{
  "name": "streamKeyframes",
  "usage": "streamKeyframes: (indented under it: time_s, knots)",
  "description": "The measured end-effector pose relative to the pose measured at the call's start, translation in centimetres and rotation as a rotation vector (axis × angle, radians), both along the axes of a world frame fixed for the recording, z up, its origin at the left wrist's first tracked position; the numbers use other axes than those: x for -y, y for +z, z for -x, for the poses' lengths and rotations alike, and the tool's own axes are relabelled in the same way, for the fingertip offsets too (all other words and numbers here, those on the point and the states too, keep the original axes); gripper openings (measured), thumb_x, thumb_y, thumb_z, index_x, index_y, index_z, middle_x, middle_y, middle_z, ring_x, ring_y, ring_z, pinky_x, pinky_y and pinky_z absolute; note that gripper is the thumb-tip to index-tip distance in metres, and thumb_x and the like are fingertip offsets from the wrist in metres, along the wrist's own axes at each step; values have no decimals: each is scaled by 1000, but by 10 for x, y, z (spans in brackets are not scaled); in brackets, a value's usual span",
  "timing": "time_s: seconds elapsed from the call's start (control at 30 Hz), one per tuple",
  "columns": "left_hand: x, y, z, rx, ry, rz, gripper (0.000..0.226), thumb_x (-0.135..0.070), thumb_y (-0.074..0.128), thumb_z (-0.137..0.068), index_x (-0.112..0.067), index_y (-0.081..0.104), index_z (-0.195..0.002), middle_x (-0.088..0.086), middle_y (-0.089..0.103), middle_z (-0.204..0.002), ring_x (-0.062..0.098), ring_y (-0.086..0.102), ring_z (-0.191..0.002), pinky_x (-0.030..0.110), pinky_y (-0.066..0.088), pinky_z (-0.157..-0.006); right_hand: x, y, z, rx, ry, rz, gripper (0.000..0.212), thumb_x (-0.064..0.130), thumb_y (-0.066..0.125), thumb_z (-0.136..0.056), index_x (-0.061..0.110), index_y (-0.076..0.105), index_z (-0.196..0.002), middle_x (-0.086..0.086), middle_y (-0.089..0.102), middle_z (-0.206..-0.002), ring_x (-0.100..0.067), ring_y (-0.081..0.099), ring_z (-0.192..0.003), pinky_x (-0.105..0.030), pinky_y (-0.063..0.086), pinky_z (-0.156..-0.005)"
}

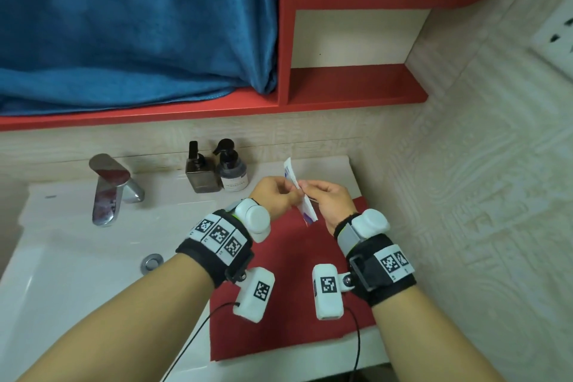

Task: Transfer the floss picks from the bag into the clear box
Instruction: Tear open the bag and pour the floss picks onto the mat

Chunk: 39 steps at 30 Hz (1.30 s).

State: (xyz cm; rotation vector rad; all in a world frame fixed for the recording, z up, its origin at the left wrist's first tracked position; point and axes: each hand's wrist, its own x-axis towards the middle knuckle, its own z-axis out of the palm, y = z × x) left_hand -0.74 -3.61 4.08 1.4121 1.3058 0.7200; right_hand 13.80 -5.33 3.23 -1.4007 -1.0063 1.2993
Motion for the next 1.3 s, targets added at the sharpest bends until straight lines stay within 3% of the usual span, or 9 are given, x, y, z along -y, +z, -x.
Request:
streamKeyframes:
  time_s: [0.23,0.4,0.6,0.8,0.9,0.97,1.1,1.2,1.3]
  knots:
    - [0,2,-3,13,21,28,8,-11,67,-82,-4,65,-83,20,72,-86,32,71,-86,44,57,-85,6,-2,-7,-6,66,-92,19,2,68,-87,13,73,-101,-5,75,-93,-12,72,-83,-21,56,-75]
    - [-2,-1,-6,-122,-29,76,17,-25,64,-72,-8,66,-73,15,73,-76,28,73,-76,47,58,-79,10,-10,-10,42,99,-17,33,-9,63,-83,7,72,-110,-9,74,-105,-22,69,-103,-33,54,-94]
    - [-4,6,-11,-159,-50,148,19,-15,57,-83,1,64,-77,22,71,-70,33,72,-67,48,60,-72,11,-5,-9,214,163,-65,39,-15,64,-80,1,68,-115,-5,71,-101,5,67,-80,-10,51,-73]
    - [4,3,-9,-209,-50,182,22,-13,48,-94,3,59,-84,28,69,-76,39,71,-69,52,59,-69,13,-14,-6,433,210,-100,28,8,76,-78,23,75,-101,1,72,-84,-14,69,-78,-31,58,-76]
    - [4,0,-4,-288,-51,114,27,-19,49,-95,-10,58,-71,11,66,-63,19,68,-53,25,57,-55,14,-13,-1,475,224,-77,23,12,77,-79,16,74,-102,4,68,-75,4,62,-57,-21,54,-66]
    - [4,0,-1,-343,-70,83,28,-20,48,-94,-14,57,-68,3,61,-58,8,60,-41,14,46,-42,14,-12,1,499,235,-62,24,20,80,-76,17,74,-98,1,70,-75,1,63,-55,-24,55,-65]
    - [3,-6,0,-285,-207,128,23,-15,40,-99,-7,56,-83,12,66,-68,23,66,-55,34,59,-62,13,-8,-7,533,234,-7,27,21,82,-72,20,74,-98,-2,73,-81,-15,71,-68,-34,62,-67]
    - [0,-7,3,-367,-255,71,21,-20,44,-99,-9,57,-88,9,70,-71,21,66,-60,24,54,-58,11,-5,-9,522,246,22,28,10,79,-74,15,74,-101,-4,72,-87,-18,72,-68,-36,62,-62]
    - [-3,-9,3,-436,-294,41,18,-20,49,-96,-12,56,-81,-2,69,-62,19,68,-61,29,56,-67,11,-6,-6,606,284,16,24,15,78,-76,13,73,-100,-3,72,-87,-18,72,-66,-36,62,-59]
